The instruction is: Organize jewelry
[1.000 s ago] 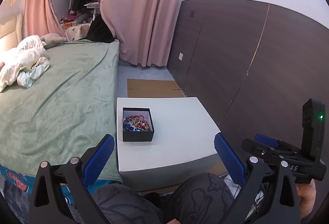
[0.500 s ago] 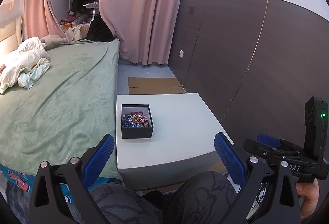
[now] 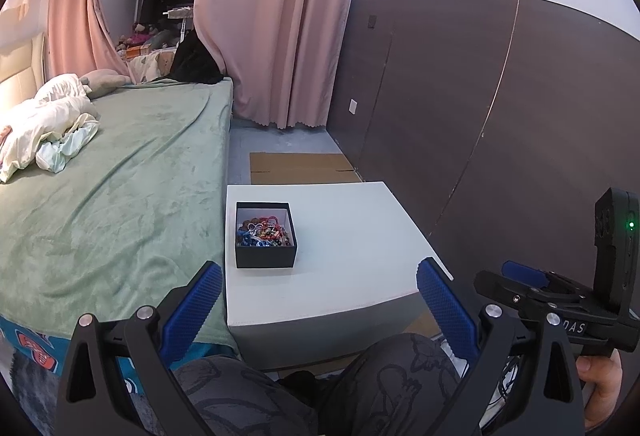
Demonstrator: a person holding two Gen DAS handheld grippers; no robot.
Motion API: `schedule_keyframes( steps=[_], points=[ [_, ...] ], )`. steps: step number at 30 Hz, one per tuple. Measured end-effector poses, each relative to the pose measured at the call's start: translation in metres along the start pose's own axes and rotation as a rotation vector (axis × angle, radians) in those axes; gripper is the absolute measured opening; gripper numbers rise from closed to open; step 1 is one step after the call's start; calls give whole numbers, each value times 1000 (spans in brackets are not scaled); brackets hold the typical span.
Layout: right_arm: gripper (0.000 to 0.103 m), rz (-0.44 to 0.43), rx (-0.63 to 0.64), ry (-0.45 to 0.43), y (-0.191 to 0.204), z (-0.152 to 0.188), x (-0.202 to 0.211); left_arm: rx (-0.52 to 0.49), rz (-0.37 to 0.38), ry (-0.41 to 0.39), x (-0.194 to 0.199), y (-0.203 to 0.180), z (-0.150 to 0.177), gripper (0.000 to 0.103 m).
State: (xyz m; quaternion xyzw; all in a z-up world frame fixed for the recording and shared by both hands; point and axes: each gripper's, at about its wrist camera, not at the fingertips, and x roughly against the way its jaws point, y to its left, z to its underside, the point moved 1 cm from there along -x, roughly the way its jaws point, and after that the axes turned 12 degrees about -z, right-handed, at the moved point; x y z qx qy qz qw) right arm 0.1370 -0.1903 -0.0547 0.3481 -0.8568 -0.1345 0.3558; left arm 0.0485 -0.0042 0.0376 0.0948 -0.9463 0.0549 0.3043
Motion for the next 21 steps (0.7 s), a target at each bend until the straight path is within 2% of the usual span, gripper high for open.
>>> schedule_keyframes(
  steps=[14, 21],
  points=[
    [98, 0, -2, -4, 0, 0, 1, 2, -2, -5, 4, 3, 1, 95],
    [98, 1, -5, -6, -2, -7, 3, 5, -44, -10, 1, 3, 0, 95]
  ],
)
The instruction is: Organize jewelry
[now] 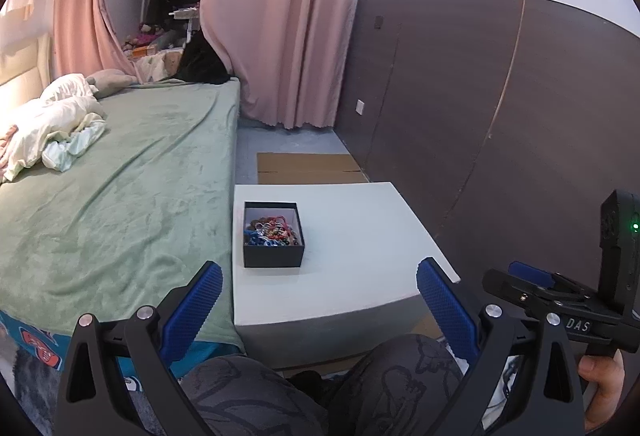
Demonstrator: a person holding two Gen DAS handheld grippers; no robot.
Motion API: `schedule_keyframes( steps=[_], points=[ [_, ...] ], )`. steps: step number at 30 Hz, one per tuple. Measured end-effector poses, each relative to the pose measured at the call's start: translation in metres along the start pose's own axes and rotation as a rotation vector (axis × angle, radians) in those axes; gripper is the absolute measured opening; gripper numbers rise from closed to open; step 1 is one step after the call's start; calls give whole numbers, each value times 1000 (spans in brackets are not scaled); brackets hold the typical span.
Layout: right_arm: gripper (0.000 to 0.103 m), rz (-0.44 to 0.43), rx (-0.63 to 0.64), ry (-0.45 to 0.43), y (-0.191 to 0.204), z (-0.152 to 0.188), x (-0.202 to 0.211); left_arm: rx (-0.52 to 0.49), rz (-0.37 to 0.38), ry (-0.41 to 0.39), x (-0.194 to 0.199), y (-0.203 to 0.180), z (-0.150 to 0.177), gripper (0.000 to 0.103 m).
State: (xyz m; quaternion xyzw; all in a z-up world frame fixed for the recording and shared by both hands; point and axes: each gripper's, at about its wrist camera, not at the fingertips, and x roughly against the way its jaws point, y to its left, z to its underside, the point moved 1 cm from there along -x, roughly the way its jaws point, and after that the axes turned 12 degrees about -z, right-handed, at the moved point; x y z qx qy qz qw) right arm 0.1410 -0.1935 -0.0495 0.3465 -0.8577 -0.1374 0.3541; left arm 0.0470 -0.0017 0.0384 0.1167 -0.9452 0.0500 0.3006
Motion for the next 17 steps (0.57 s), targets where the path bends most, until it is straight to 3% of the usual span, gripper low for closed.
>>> schedule_keyframes(
  steps=[17],
  points=[
    [98, 8, -2, 5, -8, 7, -8, -9, -42, -22, -1, -2, 5, 95]
  ],
)
